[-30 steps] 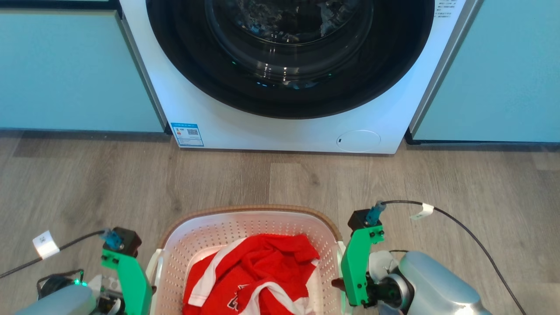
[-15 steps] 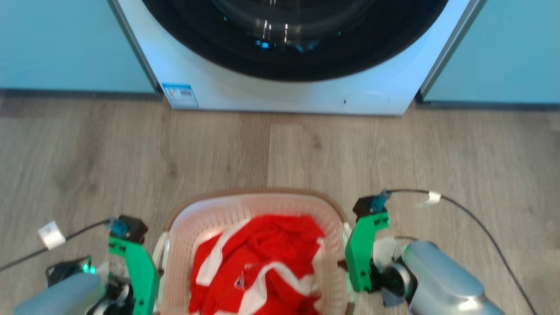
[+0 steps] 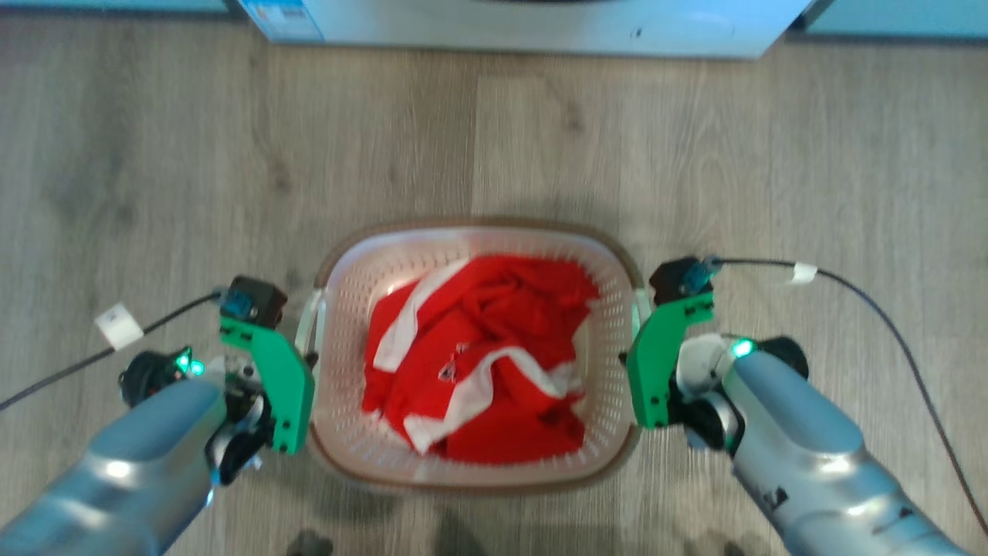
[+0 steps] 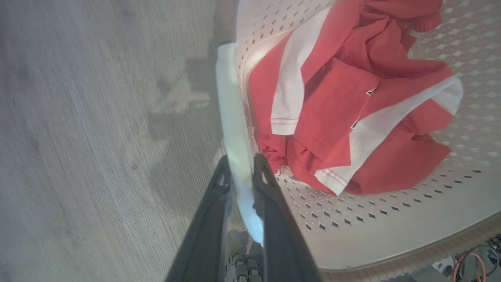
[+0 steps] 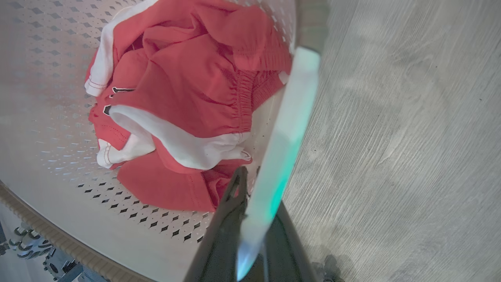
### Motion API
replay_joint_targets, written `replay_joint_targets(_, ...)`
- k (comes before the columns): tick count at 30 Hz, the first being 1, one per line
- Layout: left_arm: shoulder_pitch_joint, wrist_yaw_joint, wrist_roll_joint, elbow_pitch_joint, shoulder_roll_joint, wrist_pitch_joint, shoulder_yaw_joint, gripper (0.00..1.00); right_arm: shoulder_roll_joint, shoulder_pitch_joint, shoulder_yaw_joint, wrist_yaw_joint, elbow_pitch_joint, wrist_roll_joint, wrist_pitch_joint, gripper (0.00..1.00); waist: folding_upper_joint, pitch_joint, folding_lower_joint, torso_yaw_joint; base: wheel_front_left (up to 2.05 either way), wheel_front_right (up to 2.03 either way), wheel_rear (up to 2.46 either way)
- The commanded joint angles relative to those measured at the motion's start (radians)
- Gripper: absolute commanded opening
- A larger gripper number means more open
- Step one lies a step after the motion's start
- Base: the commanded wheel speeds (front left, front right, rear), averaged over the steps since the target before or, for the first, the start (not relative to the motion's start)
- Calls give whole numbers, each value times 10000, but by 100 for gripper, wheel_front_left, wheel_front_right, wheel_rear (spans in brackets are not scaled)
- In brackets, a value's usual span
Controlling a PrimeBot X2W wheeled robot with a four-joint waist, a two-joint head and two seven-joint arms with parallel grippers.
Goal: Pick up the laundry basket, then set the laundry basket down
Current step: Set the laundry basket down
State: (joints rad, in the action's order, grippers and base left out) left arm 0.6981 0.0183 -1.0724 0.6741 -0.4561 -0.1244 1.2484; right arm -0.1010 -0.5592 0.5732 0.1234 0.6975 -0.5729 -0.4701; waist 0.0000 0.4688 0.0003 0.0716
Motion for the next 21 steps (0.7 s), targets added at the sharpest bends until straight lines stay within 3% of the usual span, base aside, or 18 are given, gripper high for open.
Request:
replay_joint_targets(1,383,338,228,-150,182,222,-179,0,438,-384,154,73,-317,178,237,0,0,688,-3,18,0,0,0)
replay_joint_targets(12,1416,1000,568,2991,2073,1404,-96,0,504,-1403,-156,73,1098,626,1888,0,0,2121,-3,129,0,0,0)
replay_joint_targets(21,1947,1111,666,4319,2835,2103,-8,0,506,-1840,7,73,1862,392,2703,0,0,2692,-3,233,0,0,0)
